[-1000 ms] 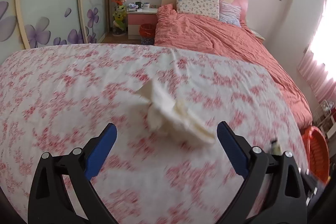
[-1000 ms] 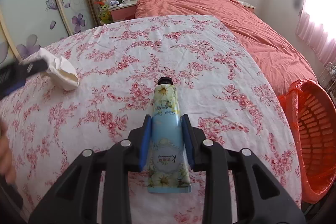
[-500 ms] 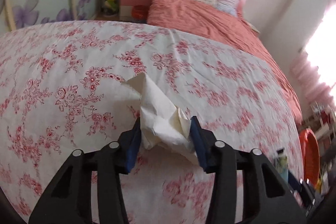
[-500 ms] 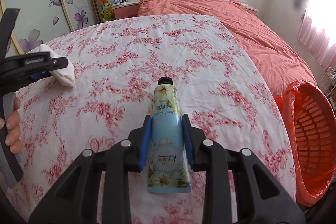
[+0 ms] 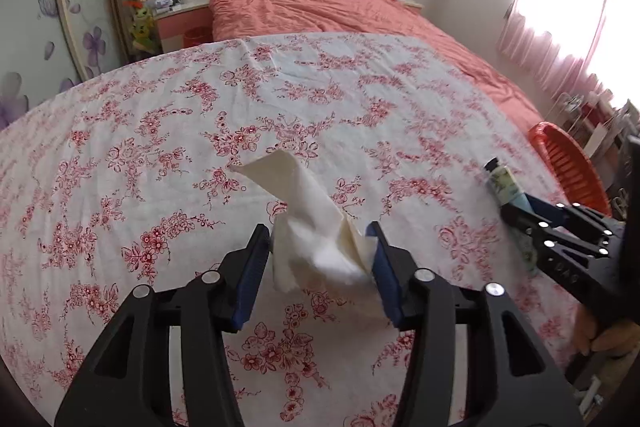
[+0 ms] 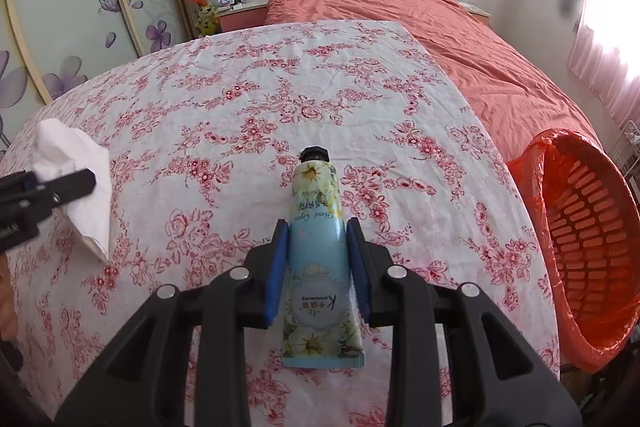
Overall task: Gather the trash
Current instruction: 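Grasp the white tissue with the left tool while the right tool holds the lotion tube, then lift the tissue with the left tool while the right tool lifts the lotion tube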
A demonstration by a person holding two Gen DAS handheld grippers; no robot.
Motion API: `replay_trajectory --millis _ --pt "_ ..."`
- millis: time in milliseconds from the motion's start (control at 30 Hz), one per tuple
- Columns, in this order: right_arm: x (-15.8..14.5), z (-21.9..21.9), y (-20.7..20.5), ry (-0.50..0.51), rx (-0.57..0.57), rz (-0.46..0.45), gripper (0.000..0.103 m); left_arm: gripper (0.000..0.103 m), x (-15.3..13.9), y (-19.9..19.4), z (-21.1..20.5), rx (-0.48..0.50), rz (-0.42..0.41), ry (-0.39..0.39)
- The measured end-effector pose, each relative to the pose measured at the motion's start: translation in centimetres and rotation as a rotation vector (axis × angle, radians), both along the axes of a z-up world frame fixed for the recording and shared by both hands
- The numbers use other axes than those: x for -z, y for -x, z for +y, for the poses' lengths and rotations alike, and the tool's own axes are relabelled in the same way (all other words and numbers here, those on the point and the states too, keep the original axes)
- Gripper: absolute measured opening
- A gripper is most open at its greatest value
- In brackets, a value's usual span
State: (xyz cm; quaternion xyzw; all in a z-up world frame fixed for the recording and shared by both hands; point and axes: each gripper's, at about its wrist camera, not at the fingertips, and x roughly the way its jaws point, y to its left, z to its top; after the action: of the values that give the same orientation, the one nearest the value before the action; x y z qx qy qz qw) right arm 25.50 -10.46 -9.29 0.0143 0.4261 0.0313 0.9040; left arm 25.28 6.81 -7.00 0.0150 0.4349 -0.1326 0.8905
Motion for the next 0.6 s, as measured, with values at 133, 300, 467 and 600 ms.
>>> replay_trajectory --millis 133,300,467,600 --pt "0.1 0.1 -0.2 0.012 0.006 -0.002 0.032 0.065 0.5 -0.7 -0.5 -0.059 0.008 -0.015" --pt "0.1 0.1 -0.4 0.010 0.008 0.000 0.032 0.065 1.7 -1.1 -0.8 -0.125 0.029 -0.026" --pt "0.2 0.1 -0.5 0.010 0.009 0.001 0.032 0.064 1.8 -0.5 -1.0 -0.142 0.000 -0.041" --pt "0.2 0.3 -0.8 0.026 0.014 -0.001 0.032 0.064 1.6 -0.3 -1.1 -0.152 -0.001 -0.050"
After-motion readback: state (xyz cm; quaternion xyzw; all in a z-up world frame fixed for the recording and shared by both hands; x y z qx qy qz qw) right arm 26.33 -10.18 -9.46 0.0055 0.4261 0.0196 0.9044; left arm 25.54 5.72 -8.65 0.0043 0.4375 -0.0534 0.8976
